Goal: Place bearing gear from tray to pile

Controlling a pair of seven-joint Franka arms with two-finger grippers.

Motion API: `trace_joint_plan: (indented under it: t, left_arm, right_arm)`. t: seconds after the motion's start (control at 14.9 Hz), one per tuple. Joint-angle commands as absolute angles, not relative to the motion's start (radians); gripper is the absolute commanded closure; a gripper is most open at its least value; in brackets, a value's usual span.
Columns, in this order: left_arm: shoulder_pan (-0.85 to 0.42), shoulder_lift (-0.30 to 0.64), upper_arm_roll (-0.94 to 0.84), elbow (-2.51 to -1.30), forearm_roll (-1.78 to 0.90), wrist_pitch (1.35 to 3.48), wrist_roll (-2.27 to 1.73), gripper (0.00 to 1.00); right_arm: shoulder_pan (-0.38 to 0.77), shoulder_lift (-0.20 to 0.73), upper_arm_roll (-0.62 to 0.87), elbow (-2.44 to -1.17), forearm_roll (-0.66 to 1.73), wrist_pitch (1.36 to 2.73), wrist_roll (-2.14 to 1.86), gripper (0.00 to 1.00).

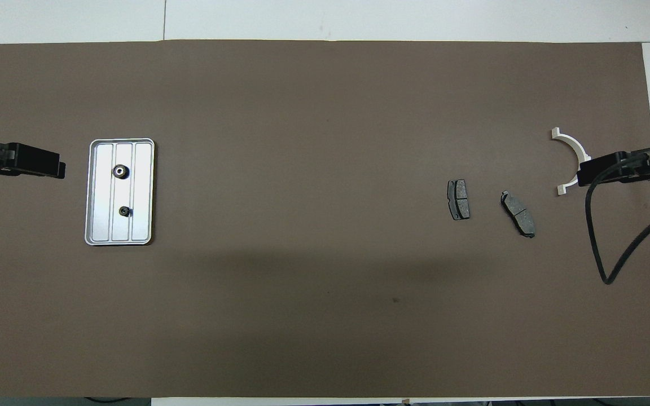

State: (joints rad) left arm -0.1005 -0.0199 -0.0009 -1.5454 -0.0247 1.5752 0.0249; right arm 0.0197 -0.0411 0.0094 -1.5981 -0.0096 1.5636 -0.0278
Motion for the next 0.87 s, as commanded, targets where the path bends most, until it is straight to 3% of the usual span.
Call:
trace_joint_plan:
  t: [0.0, 0.2, 0.54, 0.8]
  left_arm:
    - [-0.118, -0.044, 0.011, -1.580, -0.006, 1.600, 0.029, 0.00]
    - [-0.123, -0.051, 0.008, -1.595, -0.006, 1.591, 0.012, 0.00]
    - [-0.092, -0.132, 0.018, -1.837, -0.003, 1.790, 0.044, 0.00]
    - [-0.061, -0.072, 0.018, -1.934, -0.003, 1.932, 0.104, 0.00]
  right_arm:
    - [0.006, -0.057, 0.018, -1.617, 0.008, 1.583, -0.015, 0.00]
    - [0.006, -0.057, 0.018, -1.617, 0.008, 1.583, -0.015, 0.00]
    - [0.006, -0.057, 0.018, -1.617, 0.008, 1.583, -0.015, 0.00]
    - [0.009, -0.057, 0.018, -1.617, 0.008, 1.586, -0.012, 0.00]
